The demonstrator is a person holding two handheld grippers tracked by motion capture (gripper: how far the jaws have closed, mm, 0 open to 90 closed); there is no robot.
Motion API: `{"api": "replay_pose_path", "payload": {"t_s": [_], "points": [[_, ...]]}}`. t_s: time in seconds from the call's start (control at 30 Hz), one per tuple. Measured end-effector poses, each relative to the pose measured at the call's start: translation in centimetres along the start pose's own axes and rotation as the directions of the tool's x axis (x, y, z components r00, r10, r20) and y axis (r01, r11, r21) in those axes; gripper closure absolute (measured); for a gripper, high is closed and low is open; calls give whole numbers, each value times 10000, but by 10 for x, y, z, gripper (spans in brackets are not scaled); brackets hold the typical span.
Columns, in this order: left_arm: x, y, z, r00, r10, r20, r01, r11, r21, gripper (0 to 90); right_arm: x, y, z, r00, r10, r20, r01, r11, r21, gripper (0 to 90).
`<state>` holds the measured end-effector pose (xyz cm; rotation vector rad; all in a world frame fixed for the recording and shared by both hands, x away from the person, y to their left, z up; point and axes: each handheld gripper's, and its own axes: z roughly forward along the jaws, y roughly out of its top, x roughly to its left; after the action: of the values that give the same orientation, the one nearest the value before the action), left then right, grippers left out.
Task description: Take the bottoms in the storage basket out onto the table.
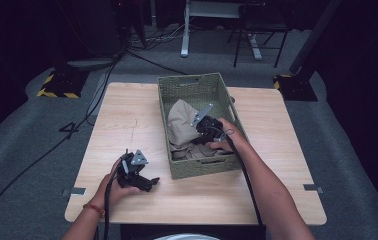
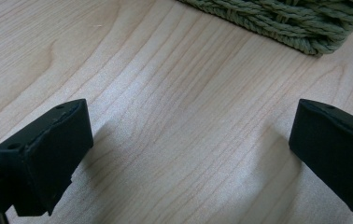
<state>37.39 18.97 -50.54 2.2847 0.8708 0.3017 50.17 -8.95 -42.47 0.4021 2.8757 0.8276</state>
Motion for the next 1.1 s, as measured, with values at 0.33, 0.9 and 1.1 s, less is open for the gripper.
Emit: {"api": "replay_pose_path", "payload": {"t_s": [0.33, 0.9, 1.1], "points": [[0, 0, 0, 10000, -5, 2, 5, 10000, -1, 2, -5, -2, -21, 9975, 645, 281, -589, 9841, -1676, 819], [0, 0, 0, 10000, -13, 2, 13, 10000, -11, 2, -7, -1, -85, 9843, 1401, 1076, -842, 9074, -4117, 820], [0, 0, 0, 10000, -15, 3, 15, 10000, -13, 1, -7, 1, -106, 9793, 1559, 1288, -797, 8831, -4623, 820]]}}
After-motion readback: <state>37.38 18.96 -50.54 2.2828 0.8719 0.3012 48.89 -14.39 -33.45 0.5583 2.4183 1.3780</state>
